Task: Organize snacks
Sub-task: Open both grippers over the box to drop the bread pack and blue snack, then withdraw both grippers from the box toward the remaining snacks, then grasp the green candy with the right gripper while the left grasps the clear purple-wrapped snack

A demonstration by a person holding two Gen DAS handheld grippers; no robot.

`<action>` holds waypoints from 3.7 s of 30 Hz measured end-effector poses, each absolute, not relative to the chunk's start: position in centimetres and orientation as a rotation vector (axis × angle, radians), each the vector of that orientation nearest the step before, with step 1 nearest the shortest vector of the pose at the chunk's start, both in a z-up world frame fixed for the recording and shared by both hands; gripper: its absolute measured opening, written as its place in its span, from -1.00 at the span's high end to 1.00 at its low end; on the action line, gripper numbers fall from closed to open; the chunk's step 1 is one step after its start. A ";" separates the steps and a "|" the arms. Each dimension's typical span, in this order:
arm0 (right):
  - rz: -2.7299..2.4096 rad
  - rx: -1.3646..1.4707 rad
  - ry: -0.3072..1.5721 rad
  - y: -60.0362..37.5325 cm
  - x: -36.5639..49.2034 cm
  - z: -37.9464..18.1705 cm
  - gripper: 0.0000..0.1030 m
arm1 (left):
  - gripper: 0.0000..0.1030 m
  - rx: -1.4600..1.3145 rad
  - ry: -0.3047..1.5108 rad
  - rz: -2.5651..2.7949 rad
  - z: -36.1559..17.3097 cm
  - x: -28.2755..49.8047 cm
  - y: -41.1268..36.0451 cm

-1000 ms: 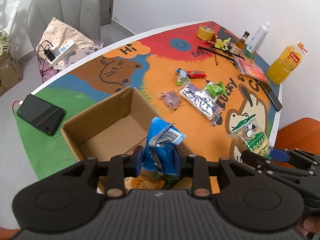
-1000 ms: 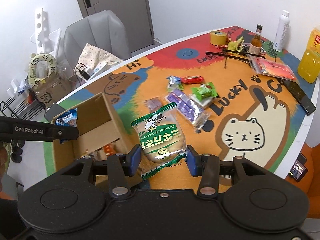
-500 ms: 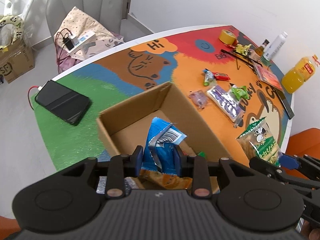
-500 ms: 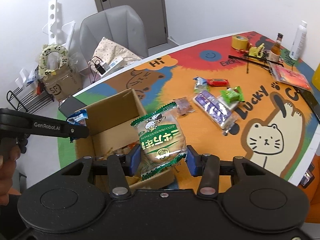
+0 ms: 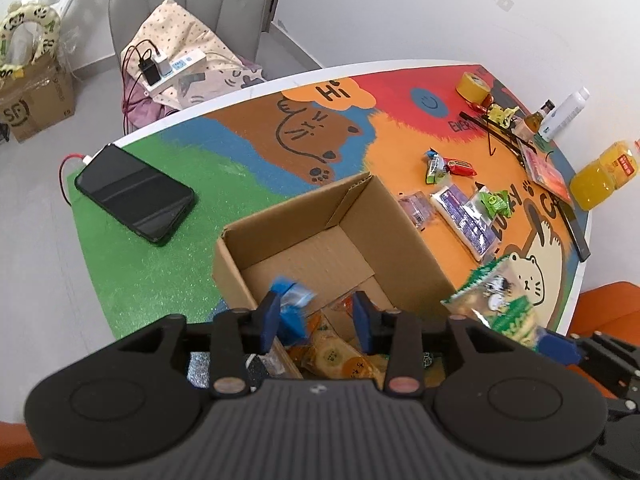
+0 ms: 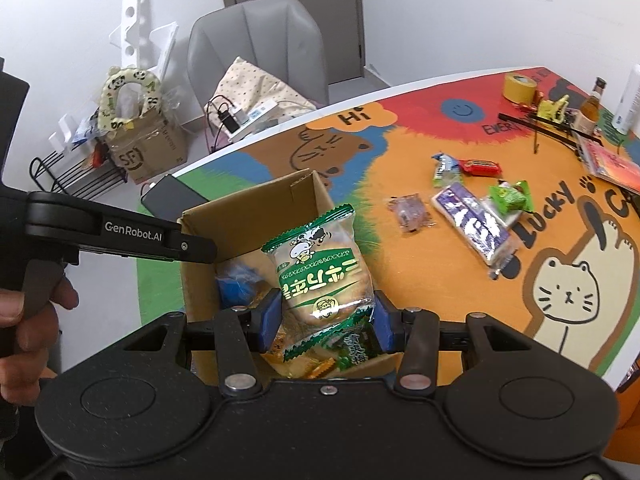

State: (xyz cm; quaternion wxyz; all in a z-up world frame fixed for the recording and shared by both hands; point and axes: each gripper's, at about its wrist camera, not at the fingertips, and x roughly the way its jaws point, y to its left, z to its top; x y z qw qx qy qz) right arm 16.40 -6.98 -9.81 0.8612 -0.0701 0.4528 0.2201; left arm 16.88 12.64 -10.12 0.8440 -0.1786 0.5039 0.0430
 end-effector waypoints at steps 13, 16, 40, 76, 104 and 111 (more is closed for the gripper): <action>0.526 -0.173 0.961 -4.8 17.5 -10.2 0.12 | -0.17 -0.387 1.067 0.194 -9.4 14.4 14.8; 0.549 -0.165 0.938 -4.3 17.9 -9.8 0.09 | -0.36 -0.392 1.062 0.215 -9.1 13.8 15.4; 0.430 -0.094 0.933 -12.5 16.9 -9.2 -0.99 | -1.00 -0.379 1.022 0.181 -7.9 12.5 12.7; 0.427 -0.041 0.794 -26.5 23.9 -8.8 -0.93 | -0.99 -0.382 0.931 0.117 -5.5 21.7 -1.4; 0.565 -0.071 0.979 -24.9 36.4 -14.2 -0.36 | -0.34 -0.539 0.976 0.334 -12.1 31.9 -3.0; 0.557 -0.086 1.010 -23.8 38.4 -16.5 -0.36 | -0.30 -0.573 1.000 0.382 -15.5 33.8 -2.4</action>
